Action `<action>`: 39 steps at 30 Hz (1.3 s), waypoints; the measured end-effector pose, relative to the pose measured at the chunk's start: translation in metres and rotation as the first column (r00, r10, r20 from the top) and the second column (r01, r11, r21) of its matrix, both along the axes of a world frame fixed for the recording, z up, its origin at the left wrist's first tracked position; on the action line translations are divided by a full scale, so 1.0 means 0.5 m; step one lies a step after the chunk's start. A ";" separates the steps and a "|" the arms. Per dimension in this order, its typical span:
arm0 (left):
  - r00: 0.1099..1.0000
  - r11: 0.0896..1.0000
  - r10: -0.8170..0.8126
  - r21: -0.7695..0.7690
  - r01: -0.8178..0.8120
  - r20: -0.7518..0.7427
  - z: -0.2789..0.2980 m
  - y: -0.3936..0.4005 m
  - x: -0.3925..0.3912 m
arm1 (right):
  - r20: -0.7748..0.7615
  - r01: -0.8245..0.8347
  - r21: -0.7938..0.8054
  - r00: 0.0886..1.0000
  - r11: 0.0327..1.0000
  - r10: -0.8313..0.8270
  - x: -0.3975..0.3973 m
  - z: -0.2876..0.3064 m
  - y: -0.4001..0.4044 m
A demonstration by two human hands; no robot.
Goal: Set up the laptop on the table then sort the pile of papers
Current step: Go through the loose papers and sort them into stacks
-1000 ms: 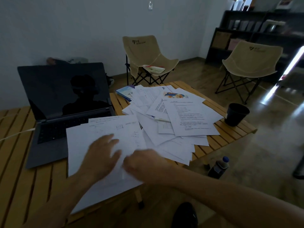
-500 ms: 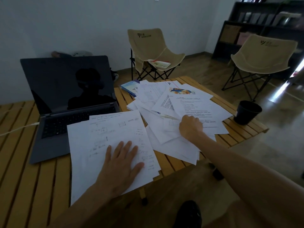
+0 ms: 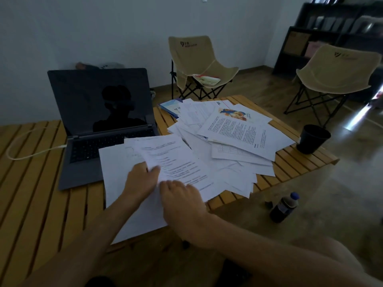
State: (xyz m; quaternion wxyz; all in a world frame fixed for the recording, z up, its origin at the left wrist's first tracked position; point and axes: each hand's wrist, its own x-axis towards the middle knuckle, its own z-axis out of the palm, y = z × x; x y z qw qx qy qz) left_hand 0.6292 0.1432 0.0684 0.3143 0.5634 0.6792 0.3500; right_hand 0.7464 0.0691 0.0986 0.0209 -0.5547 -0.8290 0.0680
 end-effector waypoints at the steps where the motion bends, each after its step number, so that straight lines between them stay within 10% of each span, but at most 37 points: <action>1: 0.999 0.999 0.030 -0.015 -0.031 -0.042 -0.001 0.003 -0.010 | -0.043 -0.025 -0.032 0.999 0.999 0.024 -0.002 -0.008 -0.008; 9: 0.834 0.982 0.184 0.061 -0.179 -0.520 -0.028 0.006 -0.065 | -0.232 0.342 0.093 0.921 0.935 -0.314 0.225 -0.010 0.175; 13: 0.608 0.984 -0.049 0.066 0.165 -0.792 -0.037 0.010 -0.035 | -0.017 0.537 0.097 0.843 0.838 -0.538 0.395 -0.021 0.292; 16: 0.578 0.915 -0.269 -0.017 0.403 -0.771 -0.060 0.026 0.002 | 0.188 0.506 0.049 0.842 0.861 -0.505 0.456 -0.032 0.331; 24: 0.615 0.909 -0.306 -0.030 0.416 -0.726 -0.109 0.029 0.012 | 0.358 0.304 0.282 0.847 0.910 -0.394 0.464 -0.072 0.323; 33: 0.607 0.917 -0.286 -0.029 0.397 -0.742 -0.089 0.021 0.002 | 0.345 0.125 0.239 0.916 0.963 -0.204 0.292 -0.034 0.197; 39: 0.802 0.873 -0.256 0.227 0.431 -0.540 -0.077 0.021 0.006 | 0.149 -0.027 0.095 0.989 0.995 0.013 0.143 0.001 0.080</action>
